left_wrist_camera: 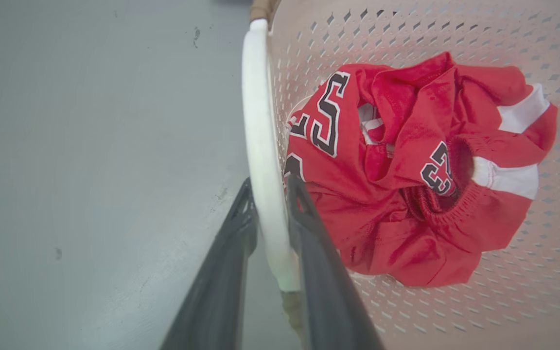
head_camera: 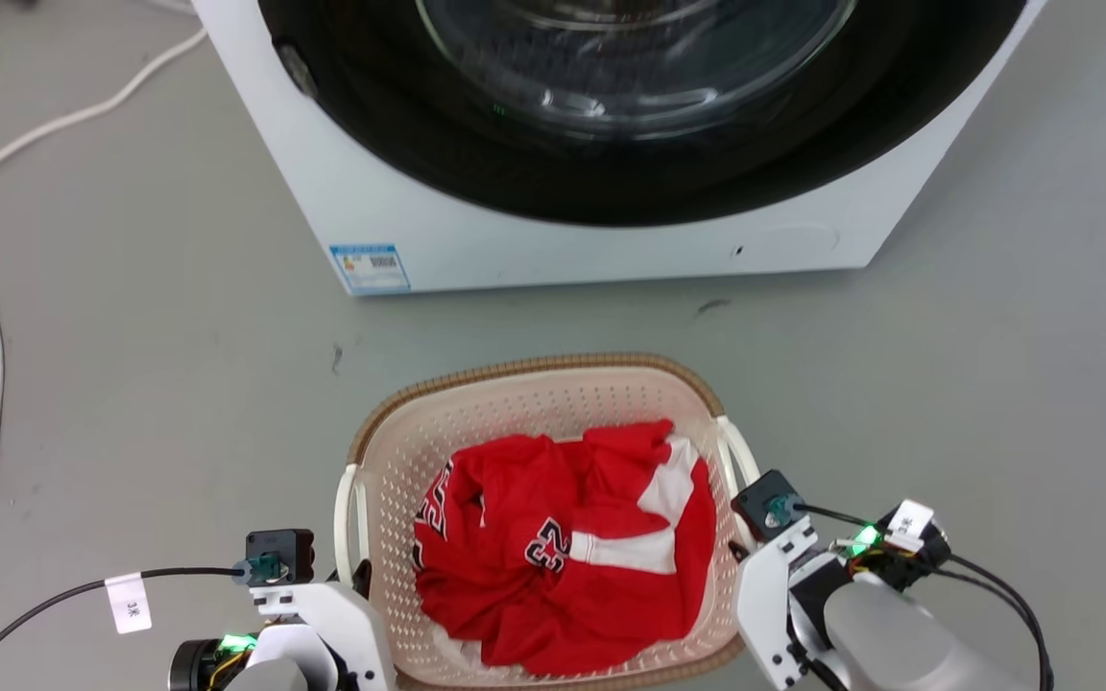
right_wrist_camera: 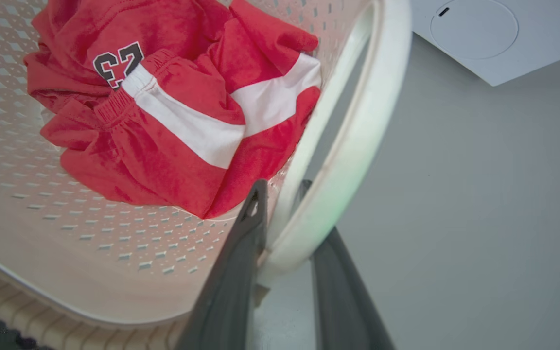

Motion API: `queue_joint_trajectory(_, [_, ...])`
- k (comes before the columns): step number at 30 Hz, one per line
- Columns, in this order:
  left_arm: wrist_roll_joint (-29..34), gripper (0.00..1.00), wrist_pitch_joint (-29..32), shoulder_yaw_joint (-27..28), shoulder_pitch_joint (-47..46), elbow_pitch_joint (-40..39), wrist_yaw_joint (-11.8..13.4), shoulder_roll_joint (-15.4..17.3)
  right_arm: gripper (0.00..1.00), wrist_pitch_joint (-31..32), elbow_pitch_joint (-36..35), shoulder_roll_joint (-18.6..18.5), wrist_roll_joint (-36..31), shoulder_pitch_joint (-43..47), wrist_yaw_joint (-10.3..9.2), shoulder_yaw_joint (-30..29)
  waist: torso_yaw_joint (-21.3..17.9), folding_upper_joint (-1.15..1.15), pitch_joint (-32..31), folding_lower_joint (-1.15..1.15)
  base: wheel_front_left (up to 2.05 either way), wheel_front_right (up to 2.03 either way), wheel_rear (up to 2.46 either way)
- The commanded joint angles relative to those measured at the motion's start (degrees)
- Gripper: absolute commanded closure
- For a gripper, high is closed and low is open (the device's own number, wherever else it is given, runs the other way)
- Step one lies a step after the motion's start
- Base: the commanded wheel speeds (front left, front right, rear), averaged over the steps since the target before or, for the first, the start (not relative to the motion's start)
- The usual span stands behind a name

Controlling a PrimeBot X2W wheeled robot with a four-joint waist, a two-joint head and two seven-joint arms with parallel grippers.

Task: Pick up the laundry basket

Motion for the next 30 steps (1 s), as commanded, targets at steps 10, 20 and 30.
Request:
queue_joint_trajectory(10, [0.22,1.00,2.64,-2.13,-1.30,1.01,-0.32,2.42,1.00,3.88,-2.78,-0.66,8.45,3.31,0.81,8.60,-2.02,0.00,-8.09,0.01,0.00,0.00,0.00])
queue_joint_trajectory(20, [-0.65,1.00,5.80,-3.60,-1.38,1.33,-0.44,2.68,1.00,7.97,-4.60,-2.17,15.58,5.20,0.81,15.07,-2.90,0.00,-12.83,0.01,0.00,0.00,0.00])
queue_joint_trajectory(30, [-2.09,1.00,10.22,-5.89,-2.64,1.44,-0.48,2.94,1.00,10.79,-5.53,-3.37,21.62,4.07,0.81,19.68,-3.41,0.00,-14.54,0.01,0.00,0.00,0.00])
